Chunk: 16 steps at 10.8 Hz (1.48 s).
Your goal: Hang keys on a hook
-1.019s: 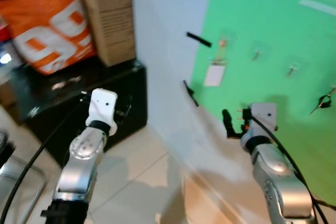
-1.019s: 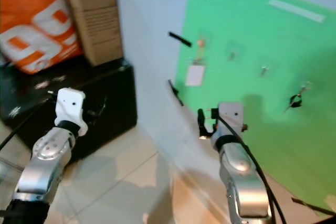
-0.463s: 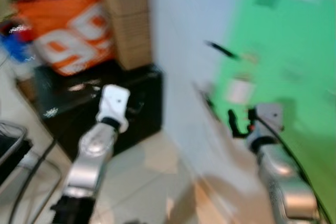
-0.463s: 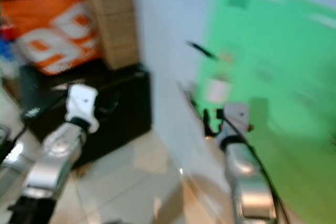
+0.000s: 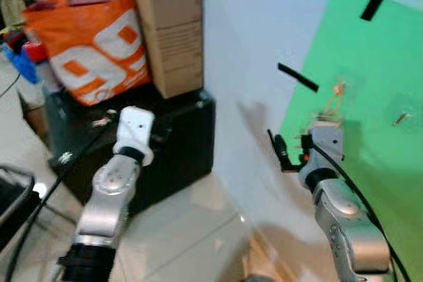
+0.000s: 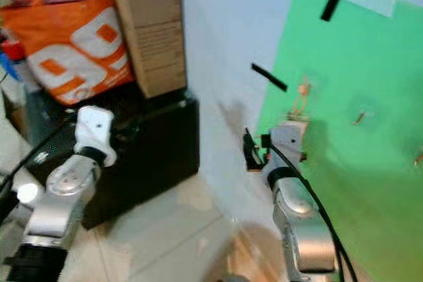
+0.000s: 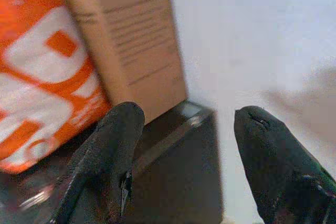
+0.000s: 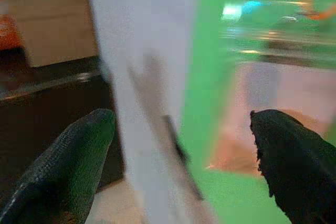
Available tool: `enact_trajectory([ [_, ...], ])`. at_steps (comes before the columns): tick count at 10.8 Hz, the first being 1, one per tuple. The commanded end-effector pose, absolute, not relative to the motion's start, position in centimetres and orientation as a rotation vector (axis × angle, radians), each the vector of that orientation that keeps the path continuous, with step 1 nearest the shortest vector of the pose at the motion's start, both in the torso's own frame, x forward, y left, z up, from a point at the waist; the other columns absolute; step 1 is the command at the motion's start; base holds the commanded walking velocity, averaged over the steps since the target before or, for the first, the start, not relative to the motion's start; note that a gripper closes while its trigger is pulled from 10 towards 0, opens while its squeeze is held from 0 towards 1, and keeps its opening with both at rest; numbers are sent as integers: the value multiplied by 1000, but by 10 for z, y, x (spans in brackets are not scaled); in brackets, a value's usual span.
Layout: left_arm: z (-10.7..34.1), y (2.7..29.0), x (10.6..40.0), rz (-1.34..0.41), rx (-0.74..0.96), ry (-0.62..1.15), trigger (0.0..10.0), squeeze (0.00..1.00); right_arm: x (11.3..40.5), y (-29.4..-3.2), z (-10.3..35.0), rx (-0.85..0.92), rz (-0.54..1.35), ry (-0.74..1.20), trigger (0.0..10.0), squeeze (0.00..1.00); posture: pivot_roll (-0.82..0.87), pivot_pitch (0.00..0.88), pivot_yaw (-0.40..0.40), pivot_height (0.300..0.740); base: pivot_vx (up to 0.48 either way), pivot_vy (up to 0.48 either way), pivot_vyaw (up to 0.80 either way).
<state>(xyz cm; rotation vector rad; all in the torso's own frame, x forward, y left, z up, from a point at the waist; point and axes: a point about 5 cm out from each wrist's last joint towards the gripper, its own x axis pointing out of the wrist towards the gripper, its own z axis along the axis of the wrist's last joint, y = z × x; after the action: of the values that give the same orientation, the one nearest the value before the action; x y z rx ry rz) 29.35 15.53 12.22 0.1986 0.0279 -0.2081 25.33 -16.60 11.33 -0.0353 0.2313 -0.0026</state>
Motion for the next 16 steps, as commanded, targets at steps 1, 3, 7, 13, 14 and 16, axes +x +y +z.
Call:
enact_trajectory([
  [1, 126, 161, 295, -195, 215, 20, 10000, 27, 256, -164, 119, -16, 16, 215, 10000, 0, -83, 0, 10, 740, 412, 0, 0],
  [3, 125, 162, 295, -197, 219, 22, 10000, 27, 257, -161, 121, -37, 51, 200, 10000, 0, -77, 0, 13, 740, 414, 0, 0],
  [7, 129, 163, 292, -198, 251, 7, 10000, 27, 256, -153, 116, -49, 115, 211, 10000, 0, -44, 0, -10, 740, 412, 0, 600],
  [13, 129, 168, 285, -181, 273, 7, 10000, 27, 257, -148, 114, 1, 169, 210, 10000, 0, -10, 0, -43, 740, 415, 0, 625],
  [14, 129, 168, 285, -180, 273, 7, 10000, 27, 257, -148, 114, 0, 169, 208, 10000, 0, -12, 0, -41, 740, 412, 0, 0],
  [16, 130, 166, 286, -182, 272, 5, 10000, 24, 257, -151, 115, 20, 155, 198, 10000, 0, -18, 0, -35, 740, 414, 0, 0],
])
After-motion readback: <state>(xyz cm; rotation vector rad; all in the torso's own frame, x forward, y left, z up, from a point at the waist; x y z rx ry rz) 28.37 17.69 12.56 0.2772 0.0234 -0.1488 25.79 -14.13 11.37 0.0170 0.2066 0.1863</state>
